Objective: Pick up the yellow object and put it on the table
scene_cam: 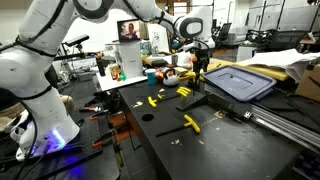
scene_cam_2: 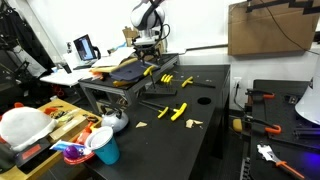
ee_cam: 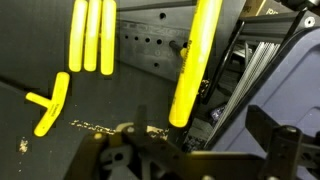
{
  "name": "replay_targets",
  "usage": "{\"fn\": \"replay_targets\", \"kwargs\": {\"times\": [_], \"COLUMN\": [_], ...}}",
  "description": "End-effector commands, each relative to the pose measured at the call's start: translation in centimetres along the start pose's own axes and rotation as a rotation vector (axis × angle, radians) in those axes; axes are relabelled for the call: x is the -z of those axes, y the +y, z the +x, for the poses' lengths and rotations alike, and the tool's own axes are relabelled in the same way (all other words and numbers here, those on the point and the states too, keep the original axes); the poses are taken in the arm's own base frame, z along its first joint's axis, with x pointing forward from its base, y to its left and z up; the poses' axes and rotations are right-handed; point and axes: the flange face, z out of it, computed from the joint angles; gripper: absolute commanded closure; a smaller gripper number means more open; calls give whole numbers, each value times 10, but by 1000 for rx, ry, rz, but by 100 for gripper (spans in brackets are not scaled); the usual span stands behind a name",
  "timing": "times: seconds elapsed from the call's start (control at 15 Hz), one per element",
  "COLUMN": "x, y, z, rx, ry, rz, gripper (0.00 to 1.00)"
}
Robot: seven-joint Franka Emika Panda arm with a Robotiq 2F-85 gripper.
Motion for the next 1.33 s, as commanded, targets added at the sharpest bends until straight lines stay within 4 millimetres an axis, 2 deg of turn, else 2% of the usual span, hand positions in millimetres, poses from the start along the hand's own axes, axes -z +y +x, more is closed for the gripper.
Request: {"fn": "replay_targets", "kwargs": {"times": [0.0,0.67,0.93,1.27], "x": [6,-4,4,24], "y": [8,6,8,9], "z": [-16,-35,-33,-35], "rx": [-4,1,26,111], "ry": [-56,-101,-75,-37], "rz": [-17,-59,-60,-85], "gripper": [0,0,0,0]}}
